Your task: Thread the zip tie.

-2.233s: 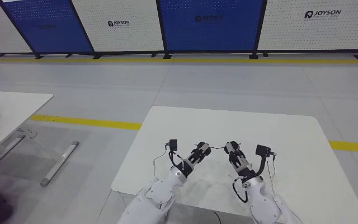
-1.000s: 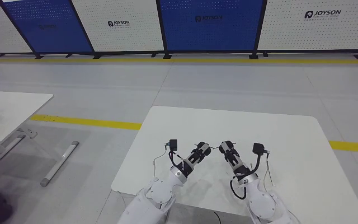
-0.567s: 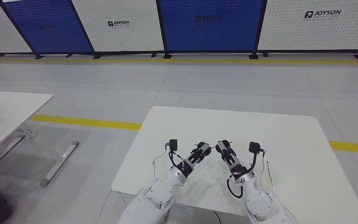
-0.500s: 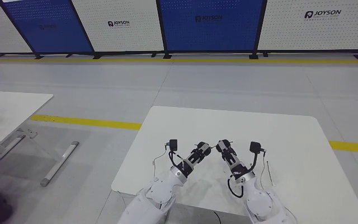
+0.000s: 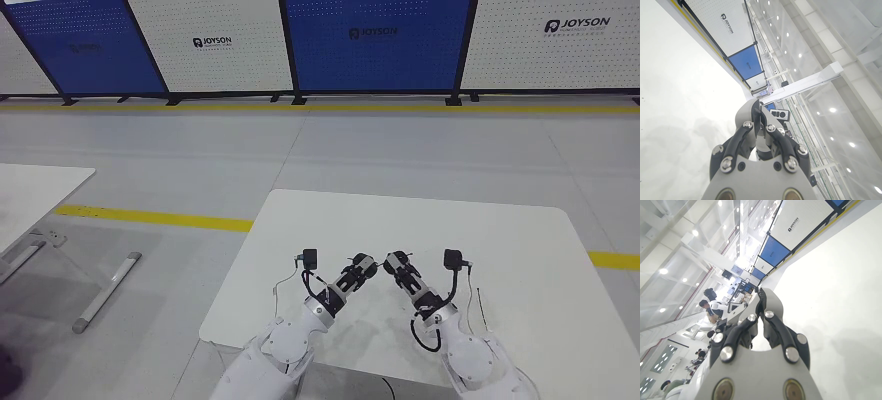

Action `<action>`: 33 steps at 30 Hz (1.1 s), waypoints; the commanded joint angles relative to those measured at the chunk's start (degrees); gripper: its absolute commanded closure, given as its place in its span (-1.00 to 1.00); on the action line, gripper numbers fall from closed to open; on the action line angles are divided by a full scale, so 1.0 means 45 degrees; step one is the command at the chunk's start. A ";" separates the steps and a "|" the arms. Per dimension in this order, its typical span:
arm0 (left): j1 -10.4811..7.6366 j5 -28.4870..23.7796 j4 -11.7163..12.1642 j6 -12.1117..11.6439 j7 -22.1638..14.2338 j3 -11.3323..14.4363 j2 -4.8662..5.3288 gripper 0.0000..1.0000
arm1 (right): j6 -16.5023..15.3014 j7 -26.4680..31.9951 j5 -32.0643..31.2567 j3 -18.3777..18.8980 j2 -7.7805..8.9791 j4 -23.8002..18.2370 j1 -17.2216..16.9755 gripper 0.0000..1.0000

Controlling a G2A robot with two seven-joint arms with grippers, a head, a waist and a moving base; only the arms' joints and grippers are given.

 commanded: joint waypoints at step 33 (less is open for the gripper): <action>0.0000 0.0000 0.0000 0.0000 0.0000 0.0000 0.0000 1.00 | 0.0000 -0.0652 -0.0131 0.0096 0.0227 -0.0178 -0.0241 1.00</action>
